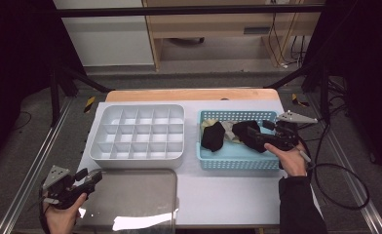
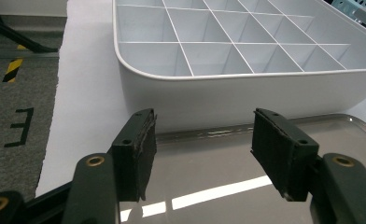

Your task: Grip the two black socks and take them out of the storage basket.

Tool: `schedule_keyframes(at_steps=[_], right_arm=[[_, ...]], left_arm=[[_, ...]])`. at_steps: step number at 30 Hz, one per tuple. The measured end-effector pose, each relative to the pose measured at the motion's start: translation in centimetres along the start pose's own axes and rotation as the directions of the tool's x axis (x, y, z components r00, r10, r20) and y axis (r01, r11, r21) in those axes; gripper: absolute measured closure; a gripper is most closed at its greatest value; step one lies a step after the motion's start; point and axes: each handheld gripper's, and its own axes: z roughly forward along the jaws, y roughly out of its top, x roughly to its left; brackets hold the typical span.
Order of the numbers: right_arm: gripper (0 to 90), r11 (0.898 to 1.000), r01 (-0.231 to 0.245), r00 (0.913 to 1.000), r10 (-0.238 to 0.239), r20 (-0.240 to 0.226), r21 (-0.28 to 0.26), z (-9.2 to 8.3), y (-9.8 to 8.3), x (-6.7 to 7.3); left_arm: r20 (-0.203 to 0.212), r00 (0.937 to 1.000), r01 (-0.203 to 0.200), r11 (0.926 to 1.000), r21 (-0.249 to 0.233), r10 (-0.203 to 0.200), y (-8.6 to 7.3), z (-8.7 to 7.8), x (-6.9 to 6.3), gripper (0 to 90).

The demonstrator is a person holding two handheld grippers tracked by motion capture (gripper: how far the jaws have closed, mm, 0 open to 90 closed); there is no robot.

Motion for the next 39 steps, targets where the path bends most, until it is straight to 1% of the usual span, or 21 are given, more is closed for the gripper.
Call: schedule_keyframes(at_steps=[2,4,7,9,10,14,17,20,21,22,27,28,29,30,31,35,39], right_arm=[[27.5,1.0,-0.005,1.0,0.005,-0.002,0.012,0.5,0.2,-0.3],[27.2,1.0,0.005,1.0,-0.005,0.008,0.03,0.9,0.4,-0.7],[27.1,0.999,-0.009,0.9999,0.009,0.012,0.038,1.6,0.5,-1.1],[27.1,0.999,-0.008,0.9998,0.007,0.019,0.049,1.9,0.5,-1.4],[27.1,0.999,0.0,0.9998,-0.001,0.018,0.05,2.1,0.5,-1.5],[27.0,0.999,-0.009,0.9999,0.009,0.015,0.044,2.6,0.9,-1.9],[26.0,0.999,0.0,0.9999,0.0,0.013,0.047,3.1,1.1,-2.2],[25.7,0.999,-0.001,0.9999,0.001,0.016,0.052,3.6,1.0,-2.5],[25.6,0.998,-0.005,0.9999,0.004,0.015,0.06,3.8,0.9,-2.7],[25.6,0.997,-0.01,0.9997,0.008,0.023,0.075,4.1,0.7,-3.0],[25.7,0.996,-0.013,0.9994,0.01,0.034,0.094,4.8,0.5,-3.6],[25.7,0.995,-0.016,0.9995,0.014,0.03,0.095,4.9,0.4,-3.8],[26.0,0.995,-0.023,0.9993,0.02,0.031,0.102,5.1,0.4,-3.9],[26.6,0.994,-0.013,0.9995,0.009,0.032,0.112,5.4,0.3,-4.0],[27.2,0.993,-0.017,0.9993,0.013,0.035,0.119,5.5,0.2,-4.1],[30.8,0.991,-0.028,0.9989,0.023,0.041,0.132,5.9,0.0,-4.4],[37.1,0.987,-0.014,0.9995,0.009,0.032,0.157,6.3,-0.3,-4.5]], left_arm=[[0.0,1.0,-0.001,1.0,0.001,0.001,0.0,0.0,0.0,39.3],[-0.001,1.0,-0.001,1.0,0.001,0.001,0.0,0.0,0.0,39.3],[-0.003,1.0,0.001,1.0,0.002,-0.001,-0.1,0.0,0.1,39.4],[-0.003,1.0,0.002,1.0,0.0,-0.002,-0.1,0.0,0.2,39.5],[-0.004,1.0,0.003,1.0,-0.001,-0.003,-0.1,0.0,0.2,39.6],[-0.005,1.0,0.004,1.0,0.001,-0.004,-0.2,0.1,0.2,39.8],[-0.011,0.9999,0.007,1.0,-0.005,-0.007,-0.3,0.2,0.2,40.3],[-0.015,0.9999,0.003,1.0,-0.002,-0.003,-0.3,0.2,0.3,40.6],[-0.015,0.9999,0.004,1.0,-0.002,-0.004,-0.3,0.2,0.3,40.7],[-0.015,0.9999,0.004,1.0,-0.002,-0.004,-0.3,0.2,0.3,40.9],[-0.018,0.9998,0.003,1.0,-0.001,-0.003,-0.3,0.2,0.4,41.0],[-0.018,0.9998,0.003,1.0,0.0,-0.003,-0.3,0.3,0.4,41.0],[-0.02,0.9998,0.003,1.0,0.001,-0.003,-0.4,0.3,0.4,41.1],[-0.02,0.9998,0.002,1.0,0.002,-0.002,-0.4,0.3,0.4,41.1],[-0.02,0.9998,0.002,1.0,0.004,-0.002,-0.4,0.3,0.4,41.1],[-0.024,0.9997,-0.001,1.0,0.008,0.001,-0.4,0.4,0.4,41.4],[-0.024,0.9997,0.001,1.0,0.005,-0.001,-0.5,0.4,0.5,42.2]])
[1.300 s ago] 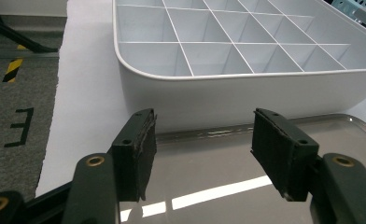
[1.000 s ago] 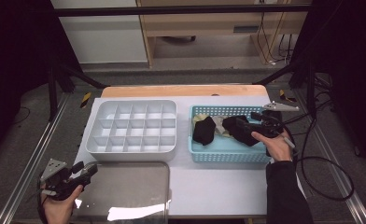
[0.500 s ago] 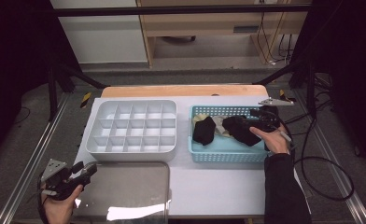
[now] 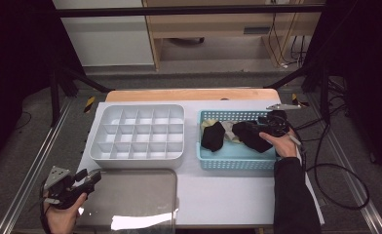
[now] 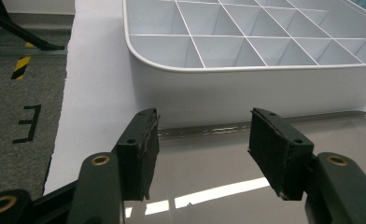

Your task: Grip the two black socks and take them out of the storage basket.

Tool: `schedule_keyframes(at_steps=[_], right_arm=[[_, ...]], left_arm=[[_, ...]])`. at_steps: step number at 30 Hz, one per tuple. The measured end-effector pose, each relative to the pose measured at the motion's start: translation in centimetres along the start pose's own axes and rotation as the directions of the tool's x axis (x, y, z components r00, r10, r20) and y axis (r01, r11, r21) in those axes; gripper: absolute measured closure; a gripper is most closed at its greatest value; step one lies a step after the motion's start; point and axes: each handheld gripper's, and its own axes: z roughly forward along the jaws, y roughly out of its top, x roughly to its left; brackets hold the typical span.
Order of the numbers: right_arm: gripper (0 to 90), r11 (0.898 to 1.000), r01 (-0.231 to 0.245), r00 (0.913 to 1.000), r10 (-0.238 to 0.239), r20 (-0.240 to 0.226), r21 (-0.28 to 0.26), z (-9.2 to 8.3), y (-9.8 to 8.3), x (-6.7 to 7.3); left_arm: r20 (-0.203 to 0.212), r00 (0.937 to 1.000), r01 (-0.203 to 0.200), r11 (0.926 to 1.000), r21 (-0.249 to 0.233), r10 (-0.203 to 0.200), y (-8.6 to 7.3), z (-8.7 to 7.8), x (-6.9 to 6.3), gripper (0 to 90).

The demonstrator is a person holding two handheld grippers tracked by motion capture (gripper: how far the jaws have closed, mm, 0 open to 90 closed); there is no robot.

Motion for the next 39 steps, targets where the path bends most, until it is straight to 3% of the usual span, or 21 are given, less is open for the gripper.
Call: schedule_keyframes(at_steps=[4,10,15,28,39], right_arm=[[46.7,1.0,0.007,0.9998,-0.006,-0.019,0.028,0.4,-0.1,0.3],[67.0,0.998,0.017,0.9998,-0.016,-0.011,0.064,0.4,-0.2,0.3],[81.0,0.998,0.012,0.9997,-0.01,-0.021,0.061,0.0,0.0,0.3],[84.5,0.998,0.039,0.994,-0.043,-0.101,-0.04,-3.4,1.9,2.4],[84.2,0.989,0.072,0.9831,-0.093,-0.158,-0.132,-7.0,2.3,4.5]], left_arm=[[0.002,1.0,0.0,1.0,0.005,0.0,0.0,0.0,0.0,43.0],[0.003,1.0,0.008,0.9999,0.011,-0.008,-0.1,0.0,0.2,43.4],[0.002,0.9999,0.012,0.9999,0.007,-0.012,-0.1,-0.1,0.2,44.0],[0.003,1.0,0.009,0.9999,0.013,-0.009,-0.2,-0.1,0.0,43.3],[0.009,0.9999,0.011,0.9999,0.013,-0.011,-0.2,-0.2,0.0,42.9]])
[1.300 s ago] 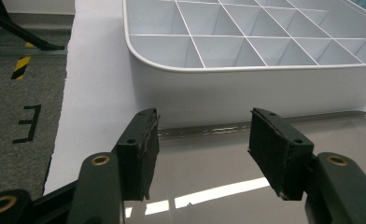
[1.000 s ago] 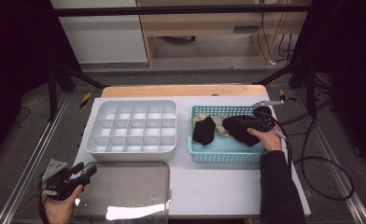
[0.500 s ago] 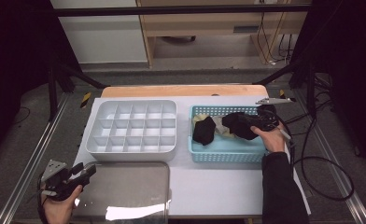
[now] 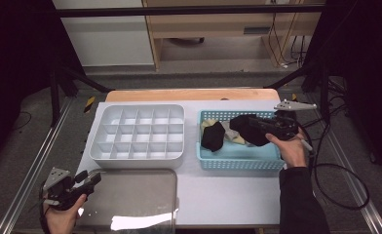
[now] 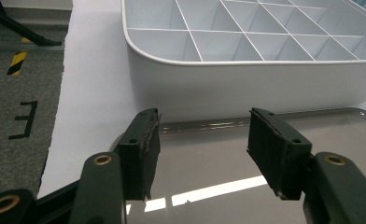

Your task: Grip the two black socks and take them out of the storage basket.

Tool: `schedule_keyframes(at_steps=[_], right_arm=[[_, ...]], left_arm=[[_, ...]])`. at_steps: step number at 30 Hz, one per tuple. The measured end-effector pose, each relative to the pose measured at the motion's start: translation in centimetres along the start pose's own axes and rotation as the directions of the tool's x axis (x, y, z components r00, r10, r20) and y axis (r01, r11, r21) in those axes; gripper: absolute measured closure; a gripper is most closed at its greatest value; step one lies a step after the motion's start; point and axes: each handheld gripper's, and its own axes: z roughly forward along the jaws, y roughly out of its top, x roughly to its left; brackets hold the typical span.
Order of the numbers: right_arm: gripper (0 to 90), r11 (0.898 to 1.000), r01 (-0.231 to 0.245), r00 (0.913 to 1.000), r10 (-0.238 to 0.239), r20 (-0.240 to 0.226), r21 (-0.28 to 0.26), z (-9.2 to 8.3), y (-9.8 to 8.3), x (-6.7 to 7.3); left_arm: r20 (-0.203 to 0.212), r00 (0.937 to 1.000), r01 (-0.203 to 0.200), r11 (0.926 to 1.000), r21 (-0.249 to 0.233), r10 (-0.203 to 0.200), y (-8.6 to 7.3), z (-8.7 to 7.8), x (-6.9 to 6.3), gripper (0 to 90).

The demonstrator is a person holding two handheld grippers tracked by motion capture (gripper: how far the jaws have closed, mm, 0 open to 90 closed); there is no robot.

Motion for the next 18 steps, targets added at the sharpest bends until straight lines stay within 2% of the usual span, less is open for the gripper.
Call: schedule_keyframes(at_steps=[5,6,7,12,17,18], right_arm=[[84.1,0.999,0.027,0.9991,-0.029,-0.031,-0.044,-1.5,0.2,1.7],[84.1,0.998,0.043,0.9979,-0.046,-0.045,-0.055,-2.0,0.2,2.4],[84.1,0.998,0.043,0.9979,-0.046,-0.045,-0.055,-2.0,0.2,2.4],[84.1,0.994,0.059,0.9952,-0.065,-0.072,-0.088,-3.4,0.0,4.2],[83.9,0.992,0.09,0.9902,-0.099,-0.098,-0.092,-4.6,-0.4,6.0],[83.9,0.99,0.095,0.9875,-0.106,-0.116,-0.101,-5.1,-0.6,6.8]], left_arm=[[0.005,1.0,-0.001,1.0,0.002,0.001,0.0,0.0,0.0,42.7],[0.006,1.0,0.0,1.0,0.002,0.0,0.0,0.0,0.0,42.6],[0.006,1.0,0.0,1.0,0.003,0.0,0.0,0.0,0.0,42.6],[0.01,1.0,0.002,1.0,0.001,-0.002,-0.1,-0.1,0.0,42.4],[0.009,1.0,0.0,1.0,0.004,0.0,-0.1,0.0,0.0,42.3],[0.009,1.0,0.0,1.0,0.004,0.0,-0.1,0.0,0.0,42.2]])
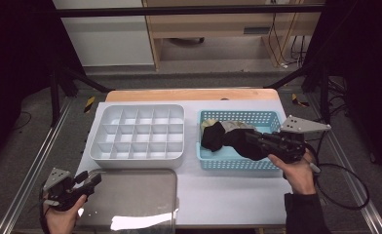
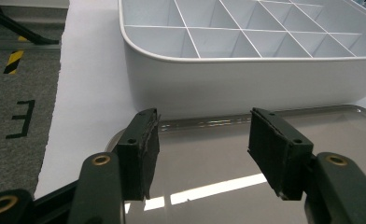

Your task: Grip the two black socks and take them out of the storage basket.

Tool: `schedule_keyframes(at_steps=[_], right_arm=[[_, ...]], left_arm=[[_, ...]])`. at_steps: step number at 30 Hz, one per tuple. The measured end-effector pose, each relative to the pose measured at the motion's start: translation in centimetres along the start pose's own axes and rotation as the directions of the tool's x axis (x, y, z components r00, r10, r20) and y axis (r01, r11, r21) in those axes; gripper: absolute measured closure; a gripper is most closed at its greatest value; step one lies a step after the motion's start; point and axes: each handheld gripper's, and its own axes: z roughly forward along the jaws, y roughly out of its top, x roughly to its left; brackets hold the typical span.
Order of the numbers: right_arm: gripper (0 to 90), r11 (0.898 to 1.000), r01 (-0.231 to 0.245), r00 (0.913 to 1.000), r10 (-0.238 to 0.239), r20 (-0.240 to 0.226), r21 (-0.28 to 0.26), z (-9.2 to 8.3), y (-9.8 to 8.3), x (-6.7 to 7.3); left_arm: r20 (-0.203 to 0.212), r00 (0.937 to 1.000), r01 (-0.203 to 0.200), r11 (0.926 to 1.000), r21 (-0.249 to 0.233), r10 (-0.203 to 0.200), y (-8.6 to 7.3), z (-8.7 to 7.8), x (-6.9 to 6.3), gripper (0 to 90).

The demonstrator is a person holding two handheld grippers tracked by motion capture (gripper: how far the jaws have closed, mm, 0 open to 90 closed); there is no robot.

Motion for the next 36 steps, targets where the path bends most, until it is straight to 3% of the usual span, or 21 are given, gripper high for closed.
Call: schedule_keyframes(at_steps=[6,13,24,32,36], right_arm=[[83.4,1.0,0.024,0.9994,-0.023,-0.024,0.012,-0.5,-0.7,1.9],[83.1,0.999,0.017,0.9975,-0.014,-0.069,0.034,-0.2,-3.1,3.7],[82.9,0.993,0.003,0.9902,0.013,-0.139,0.116,2.2,-7.2,5.7],[81.9,0.982,-0.006,0.9853,0.038,-0.166,0.189,4.4,-9.8,6.3],[80.9,0.976,-0.037,0.9834,0.074,-0.166,0.215,5.5,-11.4,6.0]], left_arm=[[-0.006,1.0,-0.005,1.0,-0.002,0.005,0.0,0.0,0.0,42.1],[-0.005,0.9999,-0.009,0.9999,-0.008,0.009,0.0,0.0,-0.1,41.9],[-0.013,0.9997,-0.019,0.9995,-0.023,0.019,-0.1,-0.1,-0.2,41.6],[-0.018,0.9997,-0.017,0.9998,-0.009,0.016,-0.2,0.0,-0.2,41.7],[-0.022,0.9996,-0.019,0.9998,0.005,0.019,-0.2,0.1,-0.2,41.7]])
